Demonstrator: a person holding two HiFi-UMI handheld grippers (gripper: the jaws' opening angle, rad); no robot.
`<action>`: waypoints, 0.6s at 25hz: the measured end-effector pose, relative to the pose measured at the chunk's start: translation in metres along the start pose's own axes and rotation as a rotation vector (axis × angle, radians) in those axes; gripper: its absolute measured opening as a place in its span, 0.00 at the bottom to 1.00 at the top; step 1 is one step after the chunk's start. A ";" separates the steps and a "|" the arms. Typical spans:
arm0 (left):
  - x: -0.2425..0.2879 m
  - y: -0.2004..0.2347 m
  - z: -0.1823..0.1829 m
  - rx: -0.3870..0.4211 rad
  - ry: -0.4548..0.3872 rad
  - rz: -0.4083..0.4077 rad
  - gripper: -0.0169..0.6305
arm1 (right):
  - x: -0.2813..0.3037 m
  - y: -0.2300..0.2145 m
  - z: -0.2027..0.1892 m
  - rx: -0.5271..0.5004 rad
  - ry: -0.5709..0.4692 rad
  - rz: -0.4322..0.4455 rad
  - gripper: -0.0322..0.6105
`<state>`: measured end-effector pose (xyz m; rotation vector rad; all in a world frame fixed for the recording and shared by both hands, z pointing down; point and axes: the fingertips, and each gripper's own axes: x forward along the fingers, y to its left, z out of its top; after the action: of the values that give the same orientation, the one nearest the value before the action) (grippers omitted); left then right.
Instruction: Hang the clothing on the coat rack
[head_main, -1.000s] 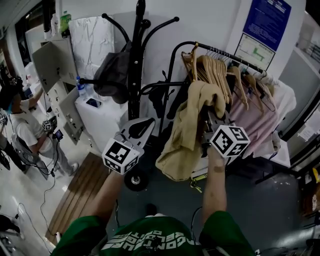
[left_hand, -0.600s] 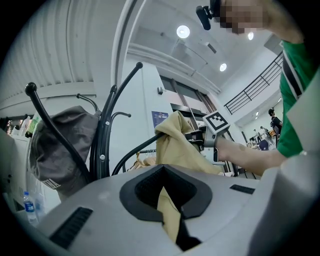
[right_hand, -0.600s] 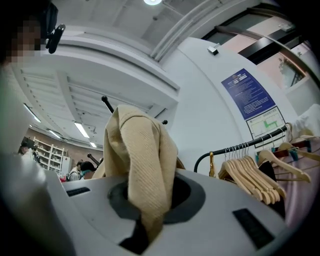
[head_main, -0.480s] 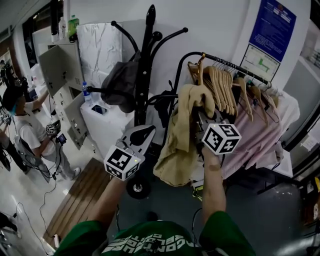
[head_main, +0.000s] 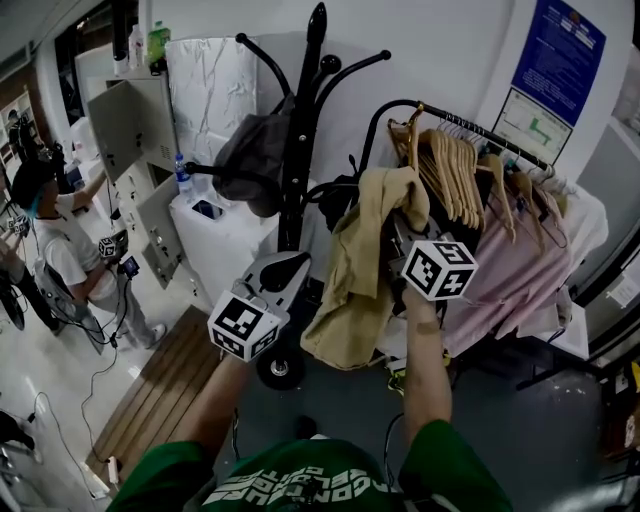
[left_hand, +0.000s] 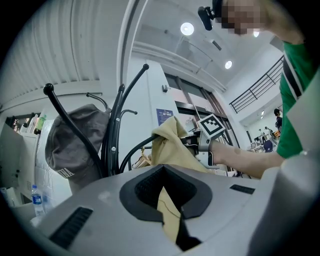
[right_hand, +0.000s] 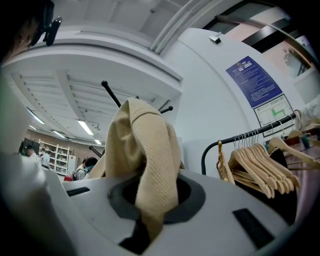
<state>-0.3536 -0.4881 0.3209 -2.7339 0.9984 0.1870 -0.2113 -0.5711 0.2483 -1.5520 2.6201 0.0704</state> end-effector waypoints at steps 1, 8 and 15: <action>-0.001 -0.001 -0.001 -0.001 0.001 -0.001 0.03 | 0.000 -0.001 -0.003 0.002 0.006 -0.003 0.11; -0.006 -0.012 -0.008 -0.016 0.020 -0.007 0.03 | -0.004 -0.006 -0.043 0.023 0.065 -0.025 0.11; -0.017 -0.020 -0.020 -0.036 0.049 0.005 0.03 | -0.013 0.004 -0.058 0.018 0.058 0.008 0.11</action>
<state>-0.3530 -0.4682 0.3470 -2.7814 1.0237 0.1414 -0.2125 -0.5630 0.3068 -1.5614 2.6625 0.0021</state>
